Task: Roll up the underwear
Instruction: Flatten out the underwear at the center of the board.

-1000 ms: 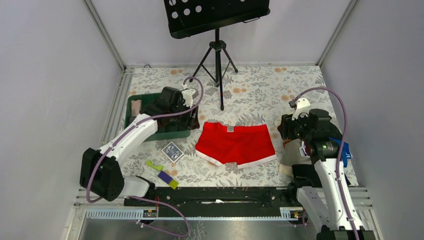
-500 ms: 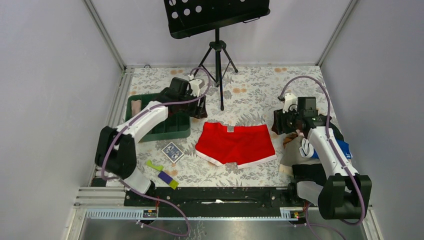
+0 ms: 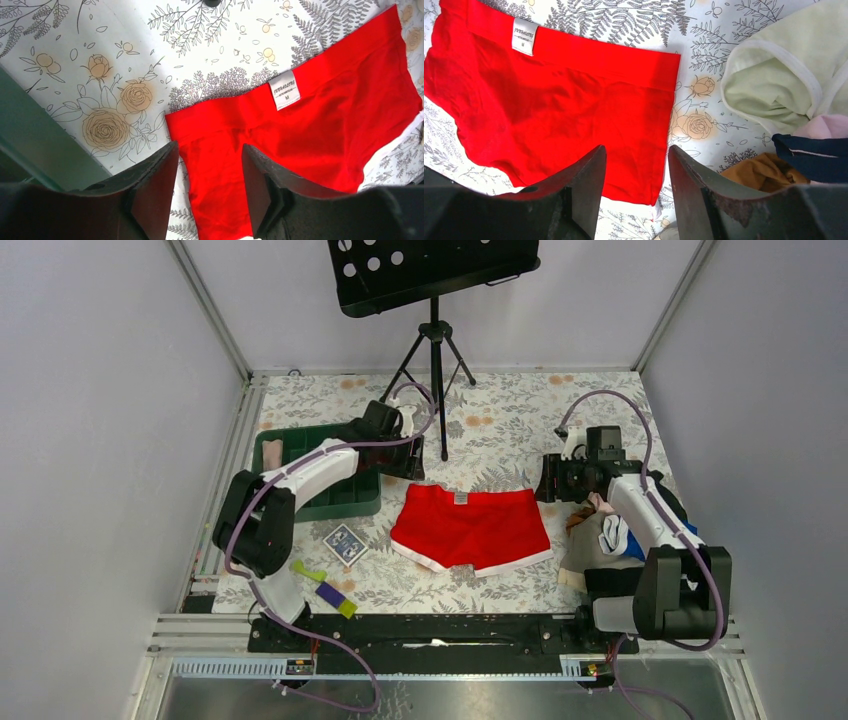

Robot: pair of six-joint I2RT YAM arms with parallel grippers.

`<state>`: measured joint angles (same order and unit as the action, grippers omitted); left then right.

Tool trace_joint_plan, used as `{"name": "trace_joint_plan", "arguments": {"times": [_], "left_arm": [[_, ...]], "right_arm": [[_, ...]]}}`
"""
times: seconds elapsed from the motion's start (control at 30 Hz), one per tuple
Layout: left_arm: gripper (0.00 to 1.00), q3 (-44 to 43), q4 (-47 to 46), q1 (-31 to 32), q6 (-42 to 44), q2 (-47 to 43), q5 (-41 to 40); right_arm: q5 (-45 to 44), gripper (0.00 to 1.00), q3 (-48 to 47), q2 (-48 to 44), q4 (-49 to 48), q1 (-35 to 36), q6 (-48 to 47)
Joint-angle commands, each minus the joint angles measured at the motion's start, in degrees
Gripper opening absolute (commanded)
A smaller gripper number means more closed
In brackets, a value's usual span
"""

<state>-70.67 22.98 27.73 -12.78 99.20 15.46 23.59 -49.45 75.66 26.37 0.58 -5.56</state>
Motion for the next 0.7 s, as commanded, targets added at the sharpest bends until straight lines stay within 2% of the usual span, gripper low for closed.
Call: {"name": "trace_joint_plan", "arguments": {"times": [0.0,0.1,0.2,0.43,0.6,0.67], "left_arm": [[0.53,0.47,-4.79,0.57,-2.38,1.56,-4.12],[0.55,1.19,-5.29,0.39,-2.41,2.33,-5.07],[0.58,-0.08,-4.96,-0.24,-0.91,3.7,0.01],[0.59,-1.83,-4.64,-1.18,-0.41,7.98,-1.11],[0.48,-2.72,-4.44,-1.59,-0.57,10.06,-1.73],[0.47,-3.11,-4.34,-1.71,-0.66,10.8,-1.84]], "right_arm": [[-1.79,0.57,-2.27,2.93,-2.21,-0.22,1.46],[-1.13,0.55,-2.35,5.72,-3.58,-0.23,0.37],[0.79,0.53,-4.49,8.71,-3.91,-0.18,-1.88],[-0.48,0.47,-7.51,14.58,-4.79,-0.22,-4.21],[-0.29,0.46,-9.98,20.35,-4.61,-0.19,-5.5],[1.55,0.46,-11.9,22.73,-2.18,-0.22,-7.28]]}}
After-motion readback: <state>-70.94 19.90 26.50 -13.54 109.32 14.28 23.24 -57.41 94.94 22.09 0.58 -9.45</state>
